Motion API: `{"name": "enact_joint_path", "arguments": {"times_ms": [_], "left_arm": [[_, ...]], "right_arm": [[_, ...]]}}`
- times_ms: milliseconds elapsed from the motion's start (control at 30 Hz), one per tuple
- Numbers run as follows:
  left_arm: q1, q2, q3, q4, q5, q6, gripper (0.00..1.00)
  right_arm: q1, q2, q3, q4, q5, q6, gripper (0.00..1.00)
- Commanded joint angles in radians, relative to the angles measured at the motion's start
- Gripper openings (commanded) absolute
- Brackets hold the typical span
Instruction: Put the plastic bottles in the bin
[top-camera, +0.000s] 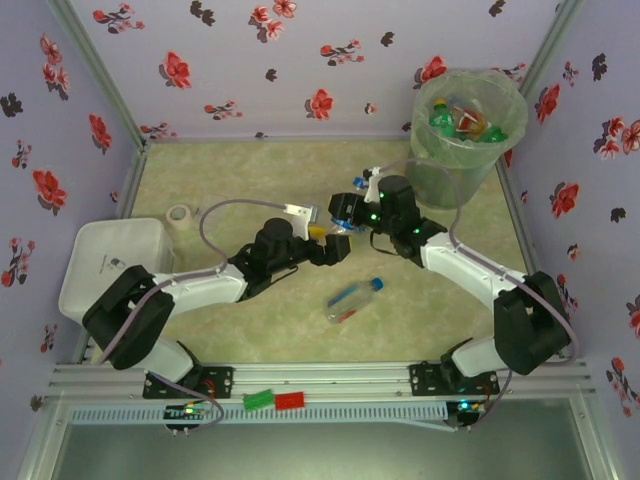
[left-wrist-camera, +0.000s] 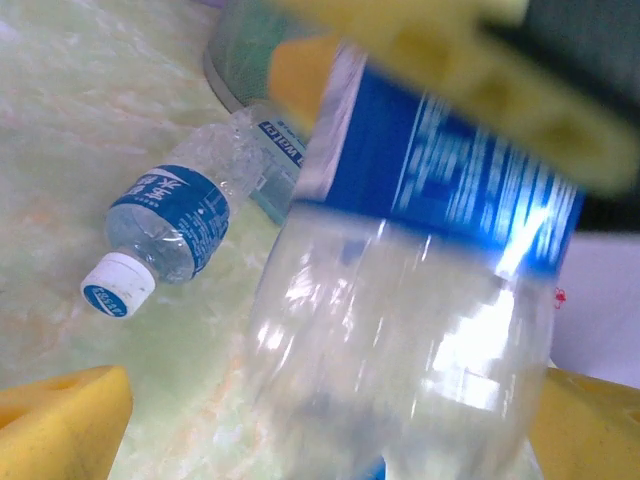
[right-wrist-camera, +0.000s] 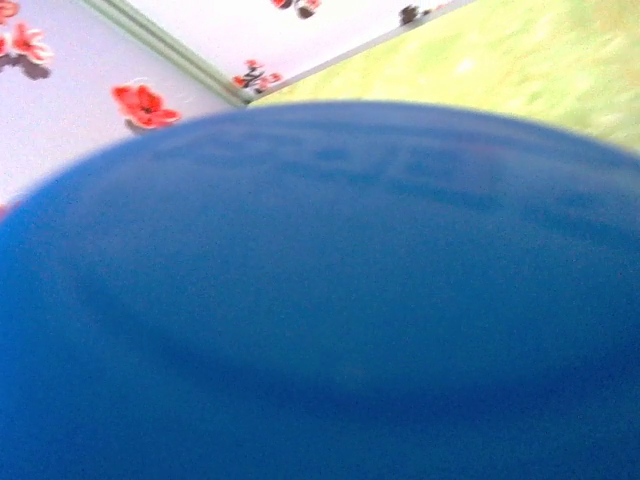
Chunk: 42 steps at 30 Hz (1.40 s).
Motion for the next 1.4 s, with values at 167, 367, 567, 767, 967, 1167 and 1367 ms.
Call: {"name": "enact_joint_path", "arguments": {"times_ms": [167, 367, 567, 767, 967, 1167, 1367], "left_arm": [[0.033, -0.038, -0.044, 0.062, -0.044, -0.044, 1.00], [0.103, -0.012, 0.011, -0.165, -0.094, -0.099, 1.00], [0.148, -0.034, 0.052, -0.333, -0.160, -0.021, 1.00], [0.156, -0.072, 0.011, -0.324, -0.165, -0.027, 1.00], [0.161, -0.112, -0.014, -0.356, -0.172, 0.034, 1.00], [0.163, -0.134, -0.003, -0.394, -0.189, 0.056, 1.00], [0.164, -0.142, -0.029, -0.375, -0.189, 0.026, 1.00]], "right_arm": [[-0.172, -0.049, 0.250, -0.195, 0.057, -0.158, 0.46], [-0.280, -0.011, 0.529, -0.375, 0.126, -0.304, 0.47], [-0.412, 0.085, 0.726, -0.445, 0.214, -0.339, 0.47], [-0.495, 0.202, 0.765, -0.341, 0.324, -0.280, 0.47], [-0.540, 0.350, 0.811, -0.237, 0.298, -0.196, 0.46], [-0.557, 0.465, 0.924, -0.303, 0.272, -0.154, 0.53], [-0.563, 0.505, 1.014, -0.393, 0.281, -0.173, 1.00]]}}
